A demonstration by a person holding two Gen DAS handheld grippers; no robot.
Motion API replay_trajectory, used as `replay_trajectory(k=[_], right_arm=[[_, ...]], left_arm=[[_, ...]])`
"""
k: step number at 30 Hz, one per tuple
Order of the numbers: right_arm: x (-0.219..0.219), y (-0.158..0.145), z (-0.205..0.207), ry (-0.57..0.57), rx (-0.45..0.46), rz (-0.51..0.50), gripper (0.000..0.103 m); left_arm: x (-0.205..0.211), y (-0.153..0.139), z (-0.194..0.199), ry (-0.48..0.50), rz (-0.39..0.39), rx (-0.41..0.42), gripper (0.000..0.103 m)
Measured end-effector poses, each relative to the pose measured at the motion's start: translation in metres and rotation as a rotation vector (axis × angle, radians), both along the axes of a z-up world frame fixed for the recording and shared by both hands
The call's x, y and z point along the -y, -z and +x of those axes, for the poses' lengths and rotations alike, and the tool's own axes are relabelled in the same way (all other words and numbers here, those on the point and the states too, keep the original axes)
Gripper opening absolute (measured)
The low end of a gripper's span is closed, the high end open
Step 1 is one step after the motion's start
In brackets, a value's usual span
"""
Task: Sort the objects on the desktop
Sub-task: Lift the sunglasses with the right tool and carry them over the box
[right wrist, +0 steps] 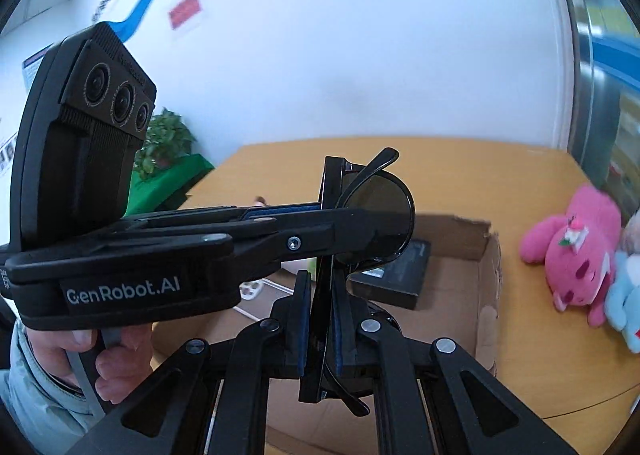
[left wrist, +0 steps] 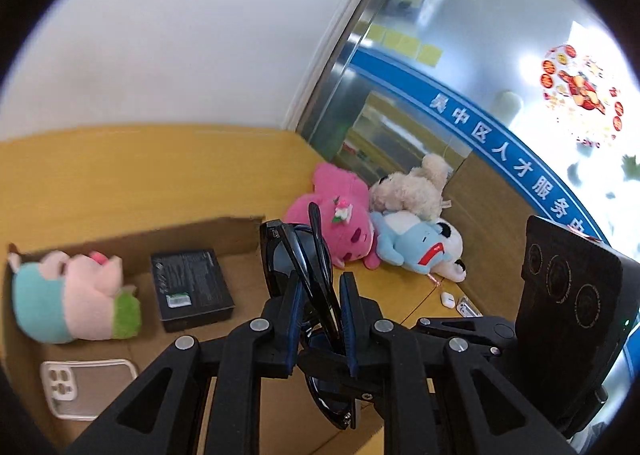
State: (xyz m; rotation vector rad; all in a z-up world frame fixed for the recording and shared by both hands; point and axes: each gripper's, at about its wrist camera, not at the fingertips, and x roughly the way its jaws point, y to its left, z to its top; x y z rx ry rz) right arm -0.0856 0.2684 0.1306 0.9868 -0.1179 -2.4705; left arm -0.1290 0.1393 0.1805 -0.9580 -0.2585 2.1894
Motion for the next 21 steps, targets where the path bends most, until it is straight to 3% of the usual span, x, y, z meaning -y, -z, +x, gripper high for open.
replay_trajectory(k=[4,9,14,21], right_arm=[[-0.021,0.055,-0.046,0.068,0.17,0.001,0.007],[-0.046,0.124,-0.085,0.145,0.351,0.01,0.007],[-0.056,0.16,-0.091,0.179,0.447,0.062,0.007],[-0.056,0.185,-0.106,0.191,0.527,0.117,0.007]], left_arm=[[-0.024,0.059,-0.046,0.023,0.002,0.183,0.014],[-0.053,0.13,-0.077,0.028,-0.004,0.349,0.014],[-0.065,0.167,-0.091,0.027,-0.007,0.432,0.014],[-0.074,0.194,-0.101,0.005,-0.101,0.492,0.014]])
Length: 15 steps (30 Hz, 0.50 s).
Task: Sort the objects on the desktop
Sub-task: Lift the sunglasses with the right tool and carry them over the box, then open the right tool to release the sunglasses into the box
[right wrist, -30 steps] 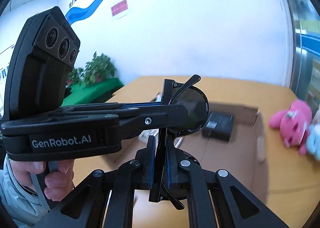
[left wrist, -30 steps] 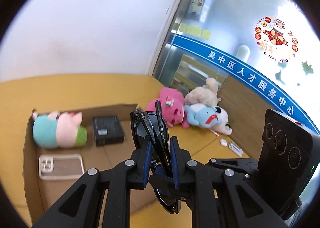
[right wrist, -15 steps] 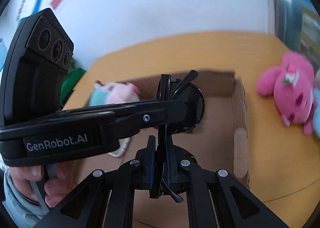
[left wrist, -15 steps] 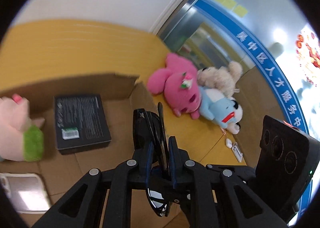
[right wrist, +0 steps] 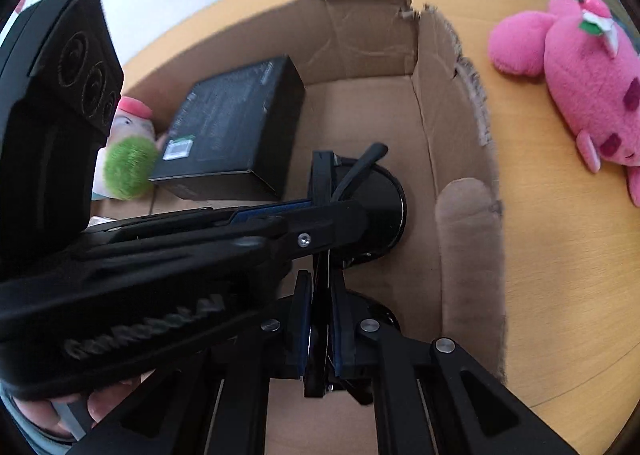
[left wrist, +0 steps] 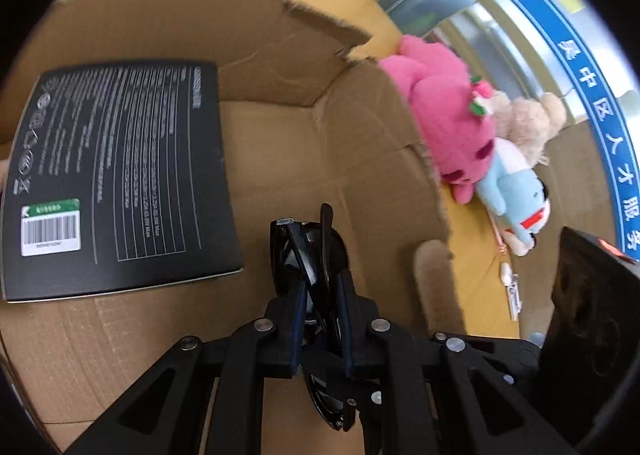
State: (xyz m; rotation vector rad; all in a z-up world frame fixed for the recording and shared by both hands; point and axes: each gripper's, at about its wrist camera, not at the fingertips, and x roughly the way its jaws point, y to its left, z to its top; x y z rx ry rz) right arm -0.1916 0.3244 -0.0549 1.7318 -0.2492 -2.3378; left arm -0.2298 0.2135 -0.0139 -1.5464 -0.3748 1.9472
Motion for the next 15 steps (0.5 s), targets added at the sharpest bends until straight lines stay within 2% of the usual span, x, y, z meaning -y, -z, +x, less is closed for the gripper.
replay_trajectory(k=[5,6,8,11,13,15], right_arm=[[-0.002,0.001,-0.001,0.005,-0.012,-0.006,0.007],[-0.002,0.0,0.0,0.004,-0.016,0.001,0.008],[-0.001,-0.002,0.003,0.0,-0.026,0.023,0.009],[0.001,-0.013,0.011,-0.01,-0.064,0.048,0.026],[0.002,-0.026,0.02,-0.017,-0.102,0.07,0.046],[0.0,-0.042,0.033,-0.016,-0.154,0.083,0.056]], left_arm=[[-0.001,-0.001,-0.002,-0.011,-0.009,0.007,0.018],[-0.001,-0.001,-0.001,-0.017,-0.013,0.011,0.021],[-0.003,-0.005,0.0,-0.03,-0.048,-0.006,0.023],[-0.001,-0.022,0.007,-0.021,-0.037,-0.054,0.023],[0.001,-0.043,0.014,-0.008,-0.016,-0.116,0.029],[0.006,-0.065,0.023,-0.013,-0.013,-0.179,0.035]])
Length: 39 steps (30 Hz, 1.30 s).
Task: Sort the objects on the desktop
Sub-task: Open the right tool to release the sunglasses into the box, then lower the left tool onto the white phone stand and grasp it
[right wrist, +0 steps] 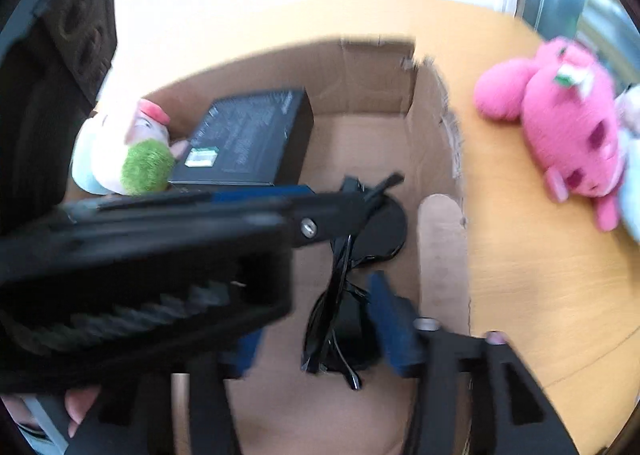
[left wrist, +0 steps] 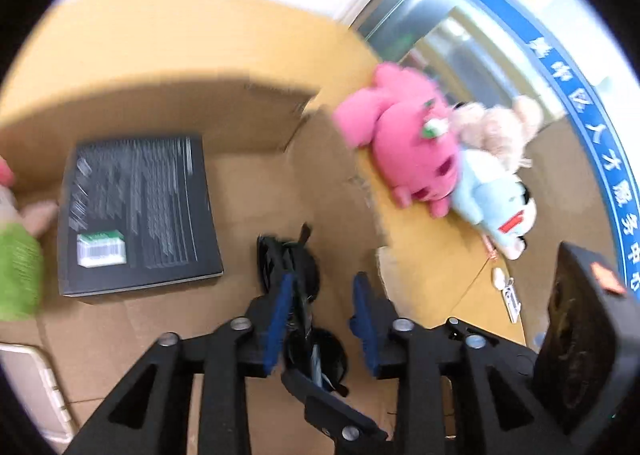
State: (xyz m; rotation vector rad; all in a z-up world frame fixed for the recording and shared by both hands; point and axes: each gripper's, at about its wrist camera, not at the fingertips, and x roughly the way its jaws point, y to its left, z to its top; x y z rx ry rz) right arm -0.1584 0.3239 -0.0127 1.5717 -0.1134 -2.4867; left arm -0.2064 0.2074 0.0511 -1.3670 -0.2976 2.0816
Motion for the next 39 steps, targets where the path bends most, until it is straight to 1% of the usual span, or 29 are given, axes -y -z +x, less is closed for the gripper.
replay_trajectory(k=[2,3,4,5,6,7,8,9,10,12,13,14,16,17,19,21,26,31,36,39], right_arm=[[-0.004,-0.014,0.013,0.006,-0.036,-0.006,0.062],[-0.001,-0.025,0.022,0.009,-0.062,0.003,0.071],[0.0,-0.034,0.033,0.007,-0.098,0.018,0.076],[0.002,-0.041,0.047,0.004,-0.131,0.037,0.079],[0.004,-0.048,0.058,-0.001,-0.165,0.058,0.083],[0.008,-0.056,0.072,-0.009,-0.209,0.079,0.087],[0.01,-0.06,0.084,-0.014,-0.242,0.092,0.09],[0.017,-0.065,0.096,-0.016,-0.285,0.111,0.094],[0.022,-0.071,0.11,-0.017,-0.326,0.127,0.097],[0.033,-0.078,0.132,-0.013,-0.399,0.147,0.101],[0.038,-0.083,0.145,0.0,-0.436,0.152,0.103],[0.046,-0.084,0.149,0.011,-0.459,0.149,0.103],[0.049,-0.089,0.163,0.031,-0.496,0.124,0.103],[0.052,-0.098,0.172,0.04,-0.507,0.108,0.103],[0.057,-0.103,0.186,0.041,-0.522,0.092,0.103],[0.066,-0.106,0.198,0.028,-0.532,0.098,0.103],[0.092,-0.1,0.213,-0.016,-0.54,0.115,0.103],[0.105,-0.093,0.217,-0.019,-0.533,0.123,0.103],[0.112,-0.088,0.22,-0.016,-0.528,0.12,0.103],[0.116,-0.083,0.221,-0.031,-0.522,0.129,0.103]], left_arm=[[0.009,-0.027,0.013,-0.009,0.01,-0.077,0.036],[0.014,-0.041,0.021,-0.014,0.013,-0.119,0.036],[0.023,-0.059,0.035,-0.025,0.007,-0.183,0.036],[0.029,-0.069,0.044,-0.032,-0.003,-0.225,0.037],[0.038,-0.087,0.064,-0.042,-0.038,-0.312,0.042],[0.049,-0.1,0.082,-0.058,-0.077,-0.395,0.055],[0.061,-0.109,0.095,-0.079,-0.108,-0.457,0.062],[0.07,-0.119,0.115,-0.116,-0.145,-0.532,0.076],[0.084,-0.128,0.142,-0.165,-0.178,-0.623,0.082],[0.101,-0.135,0.175,-0.224,-0.218,-0.712,0.082],[0.111,-0.137,0.192,-0.251,-0.244,-0.737,0.083],[0.119,-0.139,0.204,-0.27,-0.257,-0.749,0.083],[0.135,-0.139,0.229,-0.316,-0.265,-0.763,0.083],[0.144,-0.137,0.239,-0.339,-0.26,-0.759,0.083],[0.164,-0.133,0.257,-0.394,-0.246,-0.738,0.083],[0.18,-0.125,0.268,-0.43,-0.243,-0.71,0.083],[0.207,-0.102,0.288,-0.492,-0.298,-0.654,0.083],[0.223,-0.089,0.307,-0.514,-0.324,-0.638,0.083],[0.232,-0.079,0.313,-0.523,-0.312,-0.609,0.083],[0.234,-0.068,0.313,-0.519,-0.305,-0.571,0.083]])
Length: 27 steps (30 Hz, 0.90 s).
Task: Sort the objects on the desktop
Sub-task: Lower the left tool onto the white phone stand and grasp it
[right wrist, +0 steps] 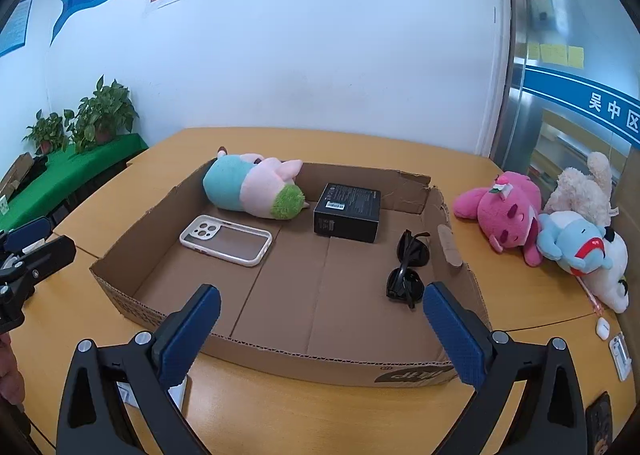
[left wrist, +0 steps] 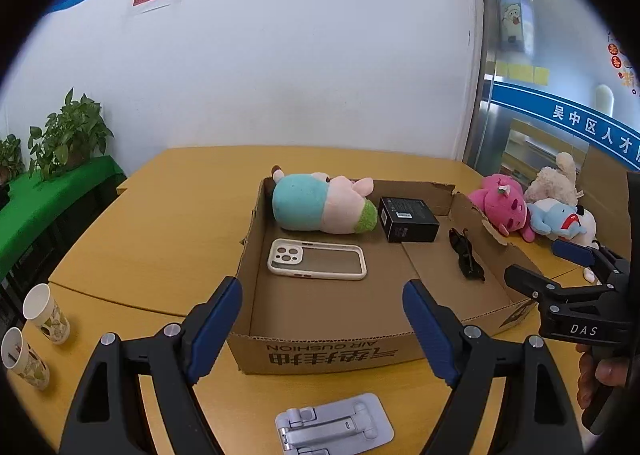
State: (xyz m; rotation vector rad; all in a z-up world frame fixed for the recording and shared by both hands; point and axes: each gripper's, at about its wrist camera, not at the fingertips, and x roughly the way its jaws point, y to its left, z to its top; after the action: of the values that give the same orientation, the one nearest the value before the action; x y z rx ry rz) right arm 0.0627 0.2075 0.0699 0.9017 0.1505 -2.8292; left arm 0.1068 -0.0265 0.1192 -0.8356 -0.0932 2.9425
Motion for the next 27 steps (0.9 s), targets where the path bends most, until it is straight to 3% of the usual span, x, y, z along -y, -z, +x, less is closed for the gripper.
replay_trajectory(k=[11,20,23,27], right_arm=[[0.023,0.045,0.005,-0.131,0.124,-0.032,0.103],[0.085,0.106,0.021,-0.46,0.291,-0.088,0.1],[0.102,0.12,0.017,-0.493,0.339,-0.093,0.094],[0.111,0.135,0.011,-0.508,0.38,-0.076,0.072]], left_arm=[[0.036,0.053,0.014,-0.039,0.009,0.167,0.082],[0.062,0.104,0.022,-0.035,0.104,0.314,0.081],[0.062,0.116,0.022,-0.023,0.121,0.359,0.079],[0.053,0.126,0.024,0.024,0.129,0.394,0.073]])
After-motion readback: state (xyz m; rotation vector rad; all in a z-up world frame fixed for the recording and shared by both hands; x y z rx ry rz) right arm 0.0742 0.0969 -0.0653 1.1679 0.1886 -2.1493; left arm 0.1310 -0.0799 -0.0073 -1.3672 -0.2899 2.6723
